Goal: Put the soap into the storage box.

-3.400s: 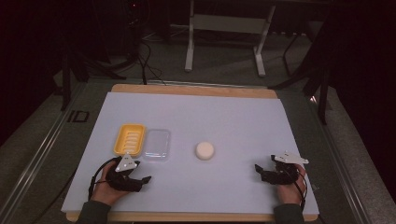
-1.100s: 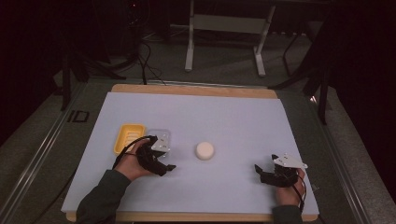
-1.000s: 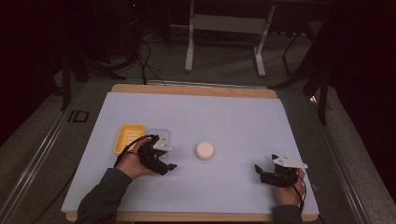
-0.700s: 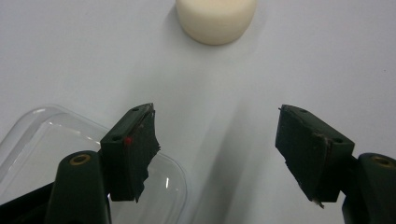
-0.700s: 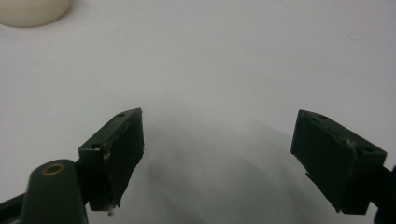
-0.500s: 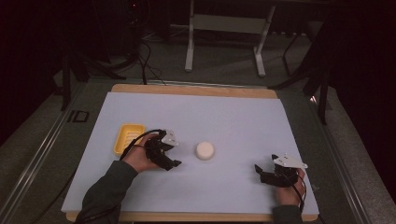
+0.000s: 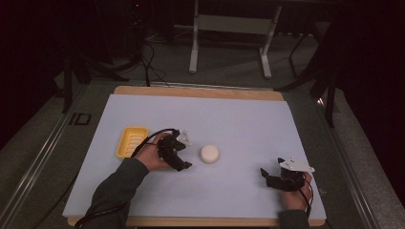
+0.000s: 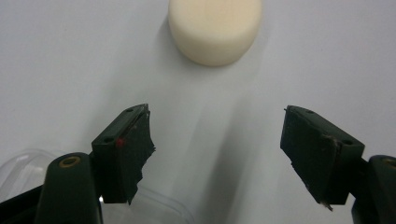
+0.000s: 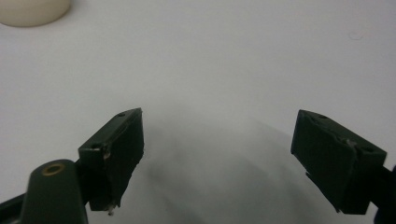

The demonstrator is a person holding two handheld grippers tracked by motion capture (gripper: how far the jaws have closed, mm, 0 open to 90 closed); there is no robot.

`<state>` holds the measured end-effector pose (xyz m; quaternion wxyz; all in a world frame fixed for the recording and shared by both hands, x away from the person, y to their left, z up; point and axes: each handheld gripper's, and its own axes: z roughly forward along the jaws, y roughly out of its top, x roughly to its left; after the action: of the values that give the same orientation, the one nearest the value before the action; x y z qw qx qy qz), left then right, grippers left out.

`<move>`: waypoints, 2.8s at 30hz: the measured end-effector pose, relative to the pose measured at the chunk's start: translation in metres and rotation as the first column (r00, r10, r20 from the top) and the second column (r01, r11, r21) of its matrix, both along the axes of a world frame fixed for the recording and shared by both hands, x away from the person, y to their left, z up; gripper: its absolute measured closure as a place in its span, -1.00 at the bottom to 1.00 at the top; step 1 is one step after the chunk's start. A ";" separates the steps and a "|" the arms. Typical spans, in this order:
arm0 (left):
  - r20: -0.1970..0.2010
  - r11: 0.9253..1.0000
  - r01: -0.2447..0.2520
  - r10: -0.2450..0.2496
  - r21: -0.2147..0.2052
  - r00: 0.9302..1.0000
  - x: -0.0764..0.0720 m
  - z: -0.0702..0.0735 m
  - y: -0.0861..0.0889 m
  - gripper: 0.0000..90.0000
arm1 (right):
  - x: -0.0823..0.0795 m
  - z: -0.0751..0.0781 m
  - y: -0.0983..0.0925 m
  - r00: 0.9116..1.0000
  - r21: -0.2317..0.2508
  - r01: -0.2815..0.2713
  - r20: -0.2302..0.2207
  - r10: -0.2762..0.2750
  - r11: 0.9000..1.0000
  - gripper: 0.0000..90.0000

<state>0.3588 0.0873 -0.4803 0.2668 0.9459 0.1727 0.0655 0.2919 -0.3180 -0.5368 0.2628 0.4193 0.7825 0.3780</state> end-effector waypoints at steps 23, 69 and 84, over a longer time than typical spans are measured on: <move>-0.030 0.998 0.028 -0.026 0.051 0.999 0.019 0.001 -0.028 -0.61 | 0.000 0.000 0.000 1.000 0.000 -0.002 -0.001 0.002 1.000 -0.62; -0.103 0.981 0.056 -0.037 0.186 0.994 0.047 -0.017 -0.096 -0.73 | 0.000 0.000 0.000 1.000 0.003 -0.004 -0.003 0.004 1.000 -0.62; -0.120 0.971 0.056 -0.028 0.232 0.992 0.052 -0.028 -0.107 -0.68 | 0.000 0.000 0.000 1.000 0.006 -0.004 -0.005 0.004 1.000 -0.62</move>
<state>0.4105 -0.0201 -0.5080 0.1440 0.9764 0.1590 0.0248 0.2922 -0.3184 -0.5367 0.2587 0.4195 0.7829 0.3797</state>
